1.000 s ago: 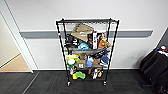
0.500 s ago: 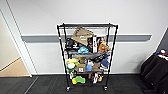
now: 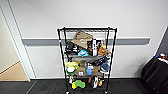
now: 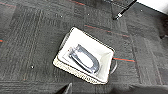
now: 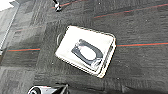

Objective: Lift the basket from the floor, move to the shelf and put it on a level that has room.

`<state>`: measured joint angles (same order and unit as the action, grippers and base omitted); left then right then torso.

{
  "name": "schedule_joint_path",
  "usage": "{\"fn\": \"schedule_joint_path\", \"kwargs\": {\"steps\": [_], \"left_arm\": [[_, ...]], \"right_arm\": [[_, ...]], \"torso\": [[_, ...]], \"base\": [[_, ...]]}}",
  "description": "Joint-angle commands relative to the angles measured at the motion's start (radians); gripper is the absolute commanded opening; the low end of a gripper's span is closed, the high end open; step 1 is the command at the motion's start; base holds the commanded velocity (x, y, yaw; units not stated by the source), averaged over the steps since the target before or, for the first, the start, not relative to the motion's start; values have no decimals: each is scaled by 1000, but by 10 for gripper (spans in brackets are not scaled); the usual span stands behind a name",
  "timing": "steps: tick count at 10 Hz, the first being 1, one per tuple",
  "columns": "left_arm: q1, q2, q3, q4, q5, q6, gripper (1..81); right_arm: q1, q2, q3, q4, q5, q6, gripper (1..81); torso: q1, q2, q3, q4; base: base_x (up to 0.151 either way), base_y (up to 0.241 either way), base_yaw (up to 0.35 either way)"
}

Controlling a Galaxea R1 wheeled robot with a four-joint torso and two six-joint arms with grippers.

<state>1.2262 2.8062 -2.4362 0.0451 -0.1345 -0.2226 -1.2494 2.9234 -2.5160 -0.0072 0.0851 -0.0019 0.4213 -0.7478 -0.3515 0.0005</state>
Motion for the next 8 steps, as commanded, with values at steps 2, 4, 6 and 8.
{"fn": "schedule_joint_path", "kwargs": {"steps": [2,4,6,8], "left_arm": [[-84,-13,5,-5,29,-1,811],[-84,-16,6,-5,29,-1,811],[-86,-17,5,-8,29,-1,811],[-93,-26,3,-11,30,-4,811]], "right_arm": [[83,2,-13,3,-34,2,811],[84,7,-18,3,-34,2,811],[84,9,-18,3,-34,2,811],[83,9,-18,4,-34,2,811]], "torso": [[82,-127,-93,-6],[111,-176,-113,-9],[150,-238,-171,-9],[194,-307,-235,-9]], "base": [[0,0,0],[0,0,0],[0,0,0],[0,0,0]]}}
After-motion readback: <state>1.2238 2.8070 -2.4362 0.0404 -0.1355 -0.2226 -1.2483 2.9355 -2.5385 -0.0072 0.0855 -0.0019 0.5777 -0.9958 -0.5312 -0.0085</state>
